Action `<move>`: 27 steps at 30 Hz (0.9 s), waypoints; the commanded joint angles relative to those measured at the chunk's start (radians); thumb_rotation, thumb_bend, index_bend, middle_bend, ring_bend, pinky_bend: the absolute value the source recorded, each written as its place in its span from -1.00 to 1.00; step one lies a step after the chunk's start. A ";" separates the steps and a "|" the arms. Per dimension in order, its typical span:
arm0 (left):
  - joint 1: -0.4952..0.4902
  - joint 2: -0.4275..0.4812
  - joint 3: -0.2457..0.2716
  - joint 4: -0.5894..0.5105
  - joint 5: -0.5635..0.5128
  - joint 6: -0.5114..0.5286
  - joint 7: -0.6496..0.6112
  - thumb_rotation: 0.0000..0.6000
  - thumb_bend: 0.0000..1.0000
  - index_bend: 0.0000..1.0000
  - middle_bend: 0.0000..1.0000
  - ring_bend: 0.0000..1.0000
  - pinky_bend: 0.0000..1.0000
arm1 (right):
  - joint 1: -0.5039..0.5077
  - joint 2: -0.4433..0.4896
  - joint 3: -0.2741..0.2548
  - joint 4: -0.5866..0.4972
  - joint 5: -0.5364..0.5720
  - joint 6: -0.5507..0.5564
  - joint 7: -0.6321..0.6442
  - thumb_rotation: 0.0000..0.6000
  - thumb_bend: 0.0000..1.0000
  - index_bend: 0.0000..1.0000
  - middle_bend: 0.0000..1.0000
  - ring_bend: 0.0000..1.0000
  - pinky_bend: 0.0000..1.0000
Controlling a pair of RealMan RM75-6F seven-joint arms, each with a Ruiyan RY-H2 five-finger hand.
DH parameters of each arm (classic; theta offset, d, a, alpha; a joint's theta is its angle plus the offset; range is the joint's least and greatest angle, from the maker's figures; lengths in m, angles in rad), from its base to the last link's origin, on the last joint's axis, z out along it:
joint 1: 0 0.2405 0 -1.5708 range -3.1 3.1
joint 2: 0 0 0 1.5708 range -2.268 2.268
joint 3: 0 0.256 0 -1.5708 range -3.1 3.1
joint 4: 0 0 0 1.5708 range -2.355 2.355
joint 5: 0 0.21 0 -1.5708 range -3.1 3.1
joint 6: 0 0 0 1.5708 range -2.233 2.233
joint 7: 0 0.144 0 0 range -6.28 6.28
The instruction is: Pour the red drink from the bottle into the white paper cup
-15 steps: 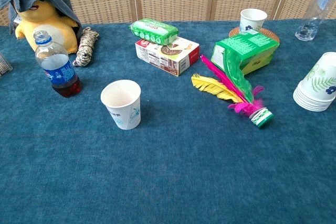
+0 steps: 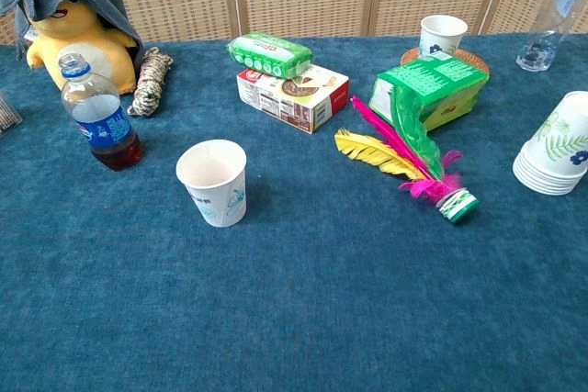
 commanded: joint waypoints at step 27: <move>-0.213 -0.211 -0.013 0.384 0.066 -0.213 -0.822 1.00 -0.47 -1.00 -1.00 -1.00 -1.00 | -0.006 0.028 -0.020 -0.023 -0.028 0.003 0.056 1.00 -1.00 -1.00 -1.00 -1.00 -1.00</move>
